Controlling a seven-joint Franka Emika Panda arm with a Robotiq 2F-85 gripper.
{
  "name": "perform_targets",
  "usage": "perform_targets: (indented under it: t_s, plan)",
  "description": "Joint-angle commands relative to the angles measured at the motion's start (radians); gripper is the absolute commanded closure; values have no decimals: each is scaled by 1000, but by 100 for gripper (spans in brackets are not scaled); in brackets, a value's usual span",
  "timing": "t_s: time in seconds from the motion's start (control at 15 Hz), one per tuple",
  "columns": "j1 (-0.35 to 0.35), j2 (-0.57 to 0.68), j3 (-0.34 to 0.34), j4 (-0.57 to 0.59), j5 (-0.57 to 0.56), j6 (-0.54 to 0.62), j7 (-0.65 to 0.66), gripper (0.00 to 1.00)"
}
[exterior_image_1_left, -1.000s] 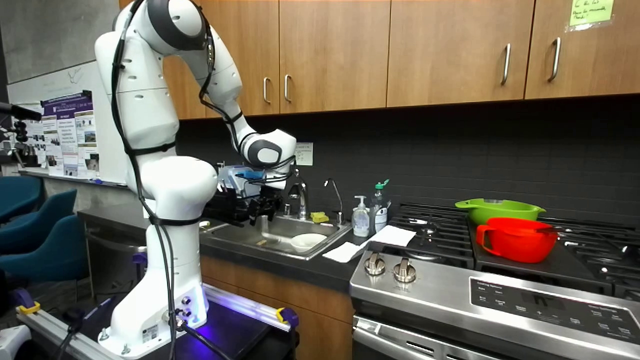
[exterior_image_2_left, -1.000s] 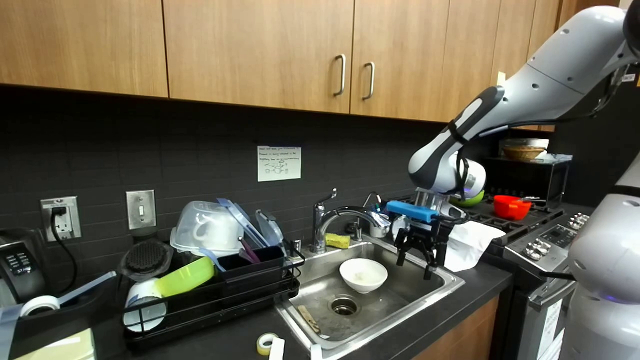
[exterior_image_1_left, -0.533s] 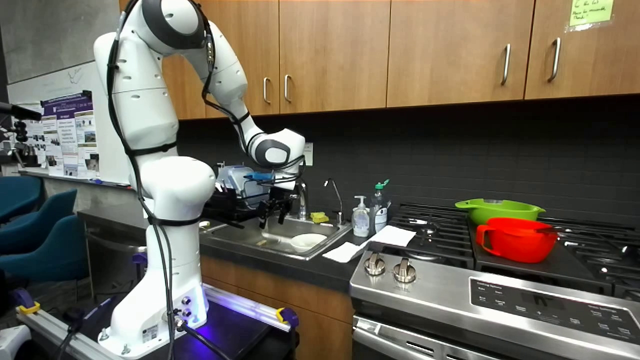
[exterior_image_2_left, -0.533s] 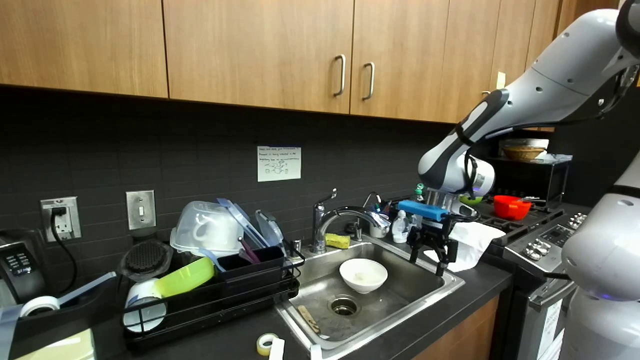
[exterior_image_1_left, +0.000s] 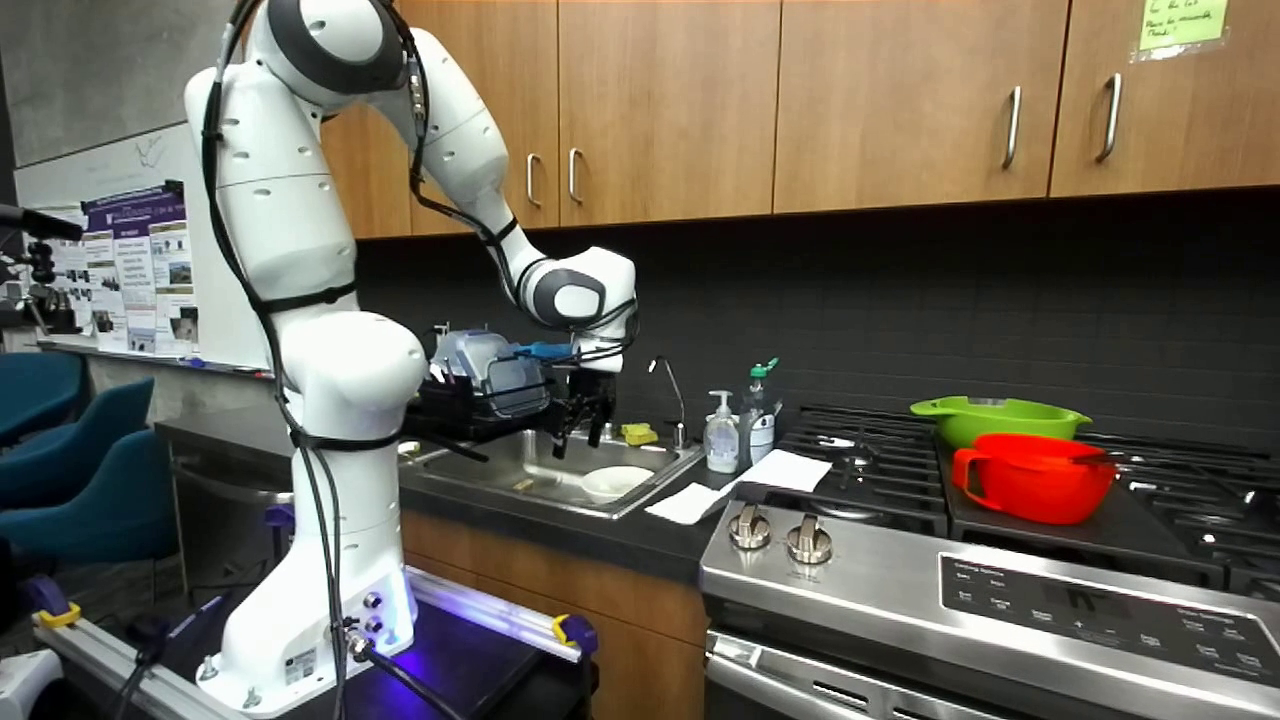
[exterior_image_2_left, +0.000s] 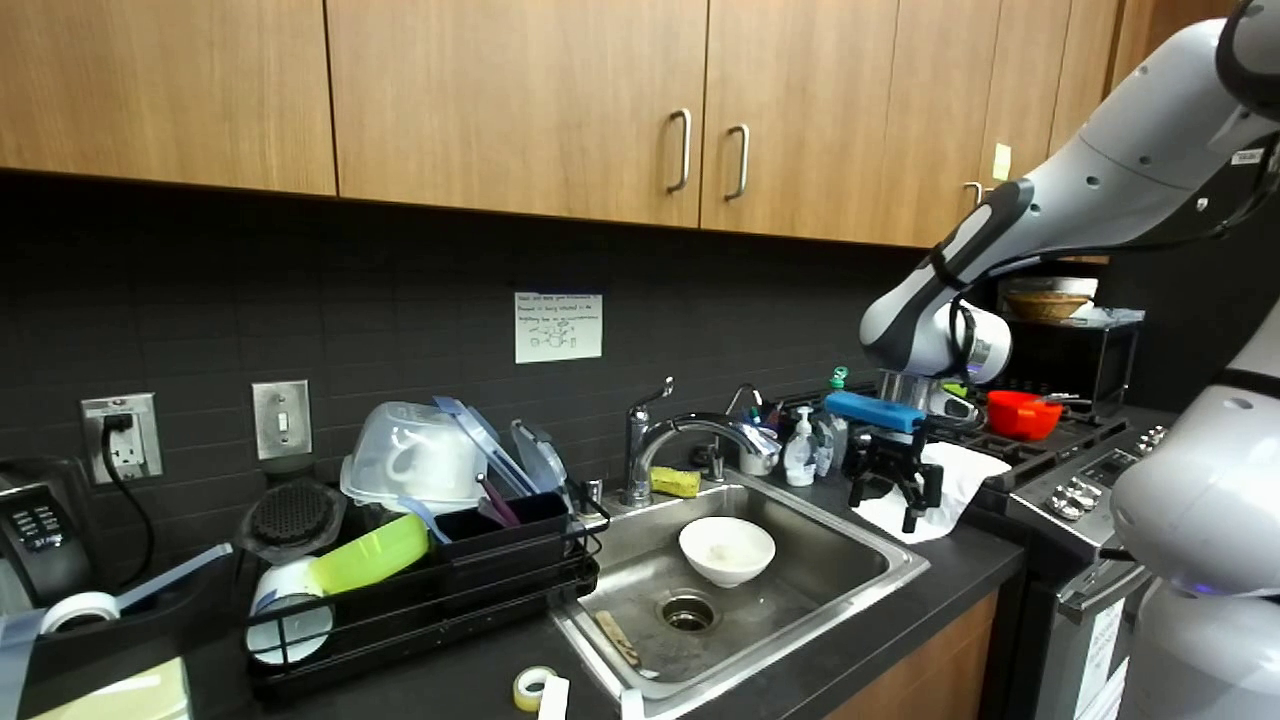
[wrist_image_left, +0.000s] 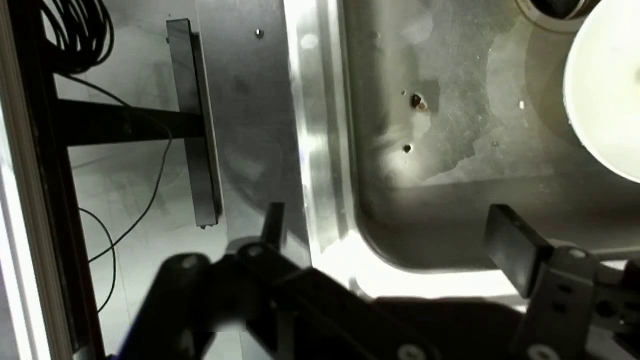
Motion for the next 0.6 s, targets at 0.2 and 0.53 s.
perform_targets:
  t_s: [0.2, 0.53]
  plan:
    - [-93, 20, -100, 121, -172, -197, -301, 0]
    - [-67, 74, -86, 163, -195, -309, -493, 0]
